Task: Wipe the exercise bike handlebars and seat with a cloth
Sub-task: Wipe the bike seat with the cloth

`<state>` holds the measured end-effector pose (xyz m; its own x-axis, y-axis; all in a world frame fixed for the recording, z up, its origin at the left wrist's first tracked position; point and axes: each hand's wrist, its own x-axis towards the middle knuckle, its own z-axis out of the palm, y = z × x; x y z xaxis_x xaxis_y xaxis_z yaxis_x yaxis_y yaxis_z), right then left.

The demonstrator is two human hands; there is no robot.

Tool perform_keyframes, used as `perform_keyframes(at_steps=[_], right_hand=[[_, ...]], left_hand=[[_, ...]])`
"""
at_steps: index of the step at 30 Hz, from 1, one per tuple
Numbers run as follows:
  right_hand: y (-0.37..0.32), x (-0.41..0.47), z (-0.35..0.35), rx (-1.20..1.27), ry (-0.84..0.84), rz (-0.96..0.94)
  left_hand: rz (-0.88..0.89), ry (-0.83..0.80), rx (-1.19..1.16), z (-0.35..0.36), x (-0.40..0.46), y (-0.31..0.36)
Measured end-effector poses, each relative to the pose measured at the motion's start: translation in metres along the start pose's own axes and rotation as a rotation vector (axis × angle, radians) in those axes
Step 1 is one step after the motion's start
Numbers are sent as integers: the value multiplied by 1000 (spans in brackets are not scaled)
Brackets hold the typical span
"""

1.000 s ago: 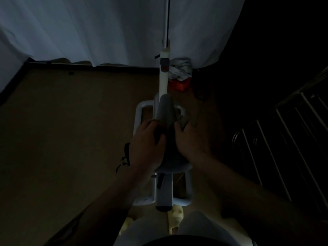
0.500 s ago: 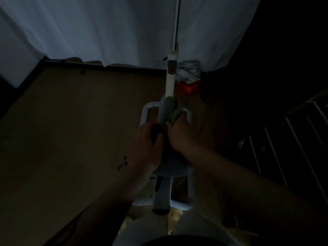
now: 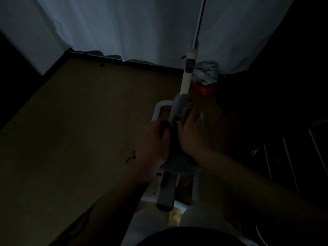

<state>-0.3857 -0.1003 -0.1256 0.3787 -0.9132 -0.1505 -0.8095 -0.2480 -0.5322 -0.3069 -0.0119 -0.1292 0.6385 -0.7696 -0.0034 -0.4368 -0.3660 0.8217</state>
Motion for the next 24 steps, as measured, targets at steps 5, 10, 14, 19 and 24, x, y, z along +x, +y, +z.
perform_keyframes(at_steps=[5, 10, 14, 19, 24], right_hand=[[-8, 31, -5, 109, -17, 64], [2, 12, 2, -50, 0, -132], [8, 58, -5, 45, -6, -256], [7, 56, -3, 0, -10, -601], [-1, 80, -11, -196, 23, -513]], left_hand=[[-14, -3, 1, -1, 1, 0], [-46, 34, -26, -1, -3, 0], [-73, 17, -22, -1, -2, 0], [-28, 15, -22, -4, -3, 0], [-43, 3, -39, -1, 0, -5]])
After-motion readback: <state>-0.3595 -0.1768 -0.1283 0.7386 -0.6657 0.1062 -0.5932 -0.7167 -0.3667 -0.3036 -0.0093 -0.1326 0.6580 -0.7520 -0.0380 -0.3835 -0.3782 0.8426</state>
